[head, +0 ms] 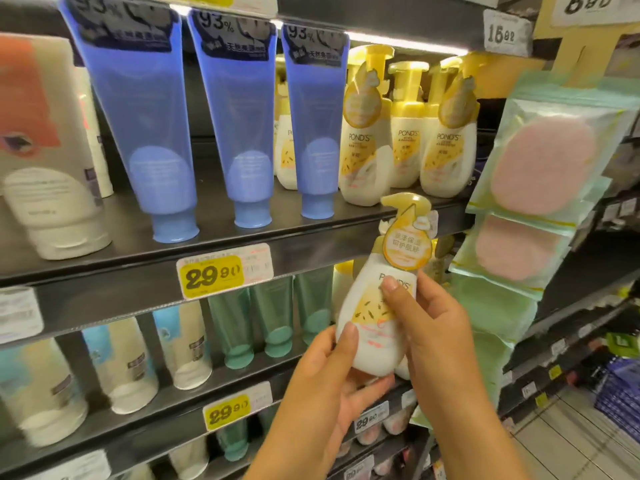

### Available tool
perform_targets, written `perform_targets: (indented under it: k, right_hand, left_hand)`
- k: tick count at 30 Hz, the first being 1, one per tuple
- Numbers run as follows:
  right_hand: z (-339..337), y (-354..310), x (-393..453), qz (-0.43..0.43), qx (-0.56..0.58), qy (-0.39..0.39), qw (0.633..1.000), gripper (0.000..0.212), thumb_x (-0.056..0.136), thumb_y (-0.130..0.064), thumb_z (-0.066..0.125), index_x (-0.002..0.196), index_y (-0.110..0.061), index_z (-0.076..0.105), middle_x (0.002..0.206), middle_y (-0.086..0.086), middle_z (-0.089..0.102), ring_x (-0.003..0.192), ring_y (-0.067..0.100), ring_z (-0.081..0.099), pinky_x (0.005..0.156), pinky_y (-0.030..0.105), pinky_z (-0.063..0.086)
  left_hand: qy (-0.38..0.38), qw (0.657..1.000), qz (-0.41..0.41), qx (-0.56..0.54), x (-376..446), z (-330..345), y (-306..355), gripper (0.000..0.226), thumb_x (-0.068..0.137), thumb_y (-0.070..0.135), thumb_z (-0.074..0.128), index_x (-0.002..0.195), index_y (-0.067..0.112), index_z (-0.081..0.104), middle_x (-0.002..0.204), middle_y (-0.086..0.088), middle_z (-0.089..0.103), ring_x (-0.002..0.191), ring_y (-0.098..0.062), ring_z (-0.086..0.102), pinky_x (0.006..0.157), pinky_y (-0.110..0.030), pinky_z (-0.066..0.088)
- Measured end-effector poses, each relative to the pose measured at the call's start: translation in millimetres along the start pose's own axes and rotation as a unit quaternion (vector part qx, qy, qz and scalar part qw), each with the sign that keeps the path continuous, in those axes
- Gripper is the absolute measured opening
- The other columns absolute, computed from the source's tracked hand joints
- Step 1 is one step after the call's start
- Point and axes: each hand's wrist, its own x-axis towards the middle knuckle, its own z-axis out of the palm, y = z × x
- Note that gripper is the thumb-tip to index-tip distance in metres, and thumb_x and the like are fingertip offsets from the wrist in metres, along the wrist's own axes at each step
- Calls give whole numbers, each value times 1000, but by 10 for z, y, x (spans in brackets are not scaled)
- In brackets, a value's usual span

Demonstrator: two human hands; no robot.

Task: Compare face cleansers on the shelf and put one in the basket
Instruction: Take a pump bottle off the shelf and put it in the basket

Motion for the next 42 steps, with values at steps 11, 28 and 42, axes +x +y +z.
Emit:
perform_targets:
  k: [11,28,42]
  right_hand:
    - [-15,169,-293,79,17,-2,997,41,68,-21,67,107,-10,63,92,9,74,80,19,71,62,26,56]
    - [-411,242,-419,210,78,-95,970,35,71,-38,62,90,-8,67,71,1,71,67,12,69,57,25,55]
    - [-206,232,-829,181,136,-138,964,23,73,-35,61,77,-17,75,71,2,72,66,12,68,55,23,54]
  left_hand:
    - [46,998,-11,-42,-249,-135,-237,48,71,32,58,113,7,59,103,-12,72,94,-25,70,66,-31,58]
    - [222,975,-3,-9,-771,83,-702,51,63,32,63,108,9,62,100,-12,73,91,-31,70,65,-36,60]
    - [244,935,-26,-257,-1153,68,-754,48,87,36,50,103,-7,63,103,-31,67,94,-45,65,65,-55,56]
